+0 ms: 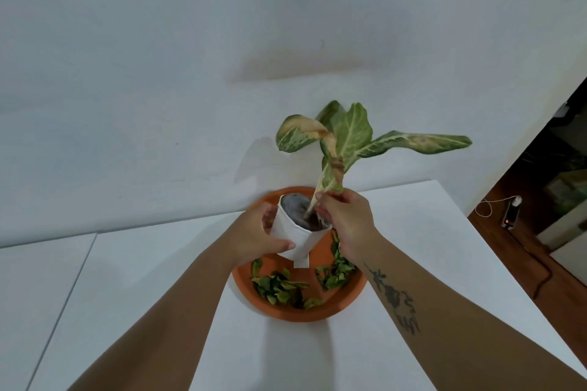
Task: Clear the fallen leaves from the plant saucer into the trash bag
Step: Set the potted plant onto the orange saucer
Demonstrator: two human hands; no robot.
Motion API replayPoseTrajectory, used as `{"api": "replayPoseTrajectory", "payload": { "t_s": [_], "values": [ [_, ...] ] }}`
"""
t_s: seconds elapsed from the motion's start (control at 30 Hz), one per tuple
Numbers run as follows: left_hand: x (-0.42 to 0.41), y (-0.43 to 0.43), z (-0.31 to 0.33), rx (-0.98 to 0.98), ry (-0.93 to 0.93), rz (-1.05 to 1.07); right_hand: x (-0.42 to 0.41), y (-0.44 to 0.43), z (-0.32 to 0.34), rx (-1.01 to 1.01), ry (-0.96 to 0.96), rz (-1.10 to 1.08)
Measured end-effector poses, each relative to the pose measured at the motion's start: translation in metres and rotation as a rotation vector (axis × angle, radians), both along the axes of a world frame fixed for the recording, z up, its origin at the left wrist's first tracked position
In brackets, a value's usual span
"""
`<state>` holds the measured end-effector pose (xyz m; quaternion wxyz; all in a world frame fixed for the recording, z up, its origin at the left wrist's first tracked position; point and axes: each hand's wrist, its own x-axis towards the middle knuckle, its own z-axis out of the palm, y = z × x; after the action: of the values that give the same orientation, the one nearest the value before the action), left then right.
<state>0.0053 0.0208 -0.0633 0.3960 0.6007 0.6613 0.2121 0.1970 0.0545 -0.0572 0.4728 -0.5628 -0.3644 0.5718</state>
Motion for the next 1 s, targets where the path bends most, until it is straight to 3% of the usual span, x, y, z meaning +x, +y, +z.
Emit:
{"api": "replayPoseTrajectory", "payload": {
  "t_s": [0.6,0.77,0.87,1.0],
  "values": [
    [0.0,-0.011,-0.036,0.101,-0.117,0.08,-0.015,-0.017,0.008,0.246,-0.358,0.148],
    [0.002,-0.021,-0.019,0.102,-0.025,0.073,0.003,-0.012,0.01,0.308,-0.465,0.158],
    [-0.002,-0.02,-0.017,0.137,0.075,0.109,0.026,-0.003,0.009,0.304,-0.65,0.092],
    [-0.005,-0.02,-0.026,0.086,0.21,0.122,0.044,0.008,-0.008,0.261,-0.911,0.279]
  ]
}}
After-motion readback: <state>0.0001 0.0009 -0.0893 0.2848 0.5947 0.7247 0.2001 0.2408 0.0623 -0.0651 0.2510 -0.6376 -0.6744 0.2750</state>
